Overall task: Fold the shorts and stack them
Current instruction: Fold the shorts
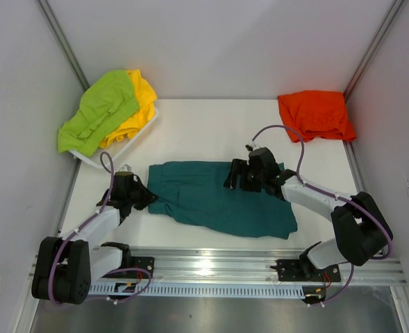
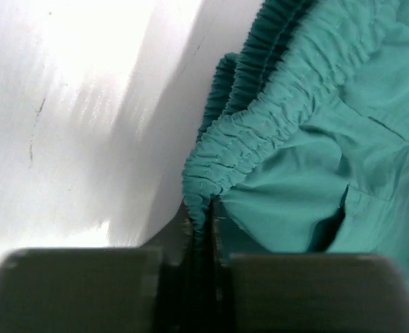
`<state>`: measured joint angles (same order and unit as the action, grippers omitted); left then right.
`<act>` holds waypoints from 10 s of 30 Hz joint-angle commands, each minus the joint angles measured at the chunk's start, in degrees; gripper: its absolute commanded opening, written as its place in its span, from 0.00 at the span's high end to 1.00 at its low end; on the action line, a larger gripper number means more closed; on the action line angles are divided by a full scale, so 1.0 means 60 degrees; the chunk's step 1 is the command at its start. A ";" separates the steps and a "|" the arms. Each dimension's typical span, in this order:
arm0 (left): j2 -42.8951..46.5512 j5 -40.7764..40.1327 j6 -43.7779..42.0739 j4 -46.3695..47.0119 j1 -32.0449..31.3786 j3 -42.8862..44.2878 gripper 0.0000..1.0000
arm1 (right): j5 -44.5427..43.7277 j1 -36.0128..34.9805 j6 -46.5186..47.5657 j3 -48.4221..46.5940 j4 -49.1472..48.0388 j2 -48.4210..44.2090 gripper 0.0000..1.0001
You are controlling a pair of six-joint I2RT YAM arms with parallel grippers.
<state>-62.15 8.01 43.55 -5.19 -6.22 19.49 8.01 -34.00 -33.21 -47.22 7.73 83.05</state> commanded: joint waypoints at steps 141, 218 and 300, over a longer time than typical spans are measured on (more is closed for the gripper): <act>0.2230 0.2371 0.0213 0.0762 0.0612 -0.1254 0.01 | 0.3647 -0.2069 -0.2155 -0.4450 -0.4086 0.6769 0.96; 0.1217 -0.0748 -0.1194 -0.2881 -0.0385 0.2741 1.00 | 0.0291 -0.1233 -0.0426 -0.0453 -0.1448 0.2273 0.89; -0.0759 -0.4629 -0.4329 -0.8289 -0.4646 0.9276 1.00 | -0.1042 -0.1404 -0.0469 -0.0319 -0.0189 0.2990 0.67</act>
<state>-66.02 -17.87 19.42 -56.29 -31.73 71.53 4.47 -36.95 -33.65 -52.27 4.27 98.94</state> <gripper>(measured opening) 0.084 0.334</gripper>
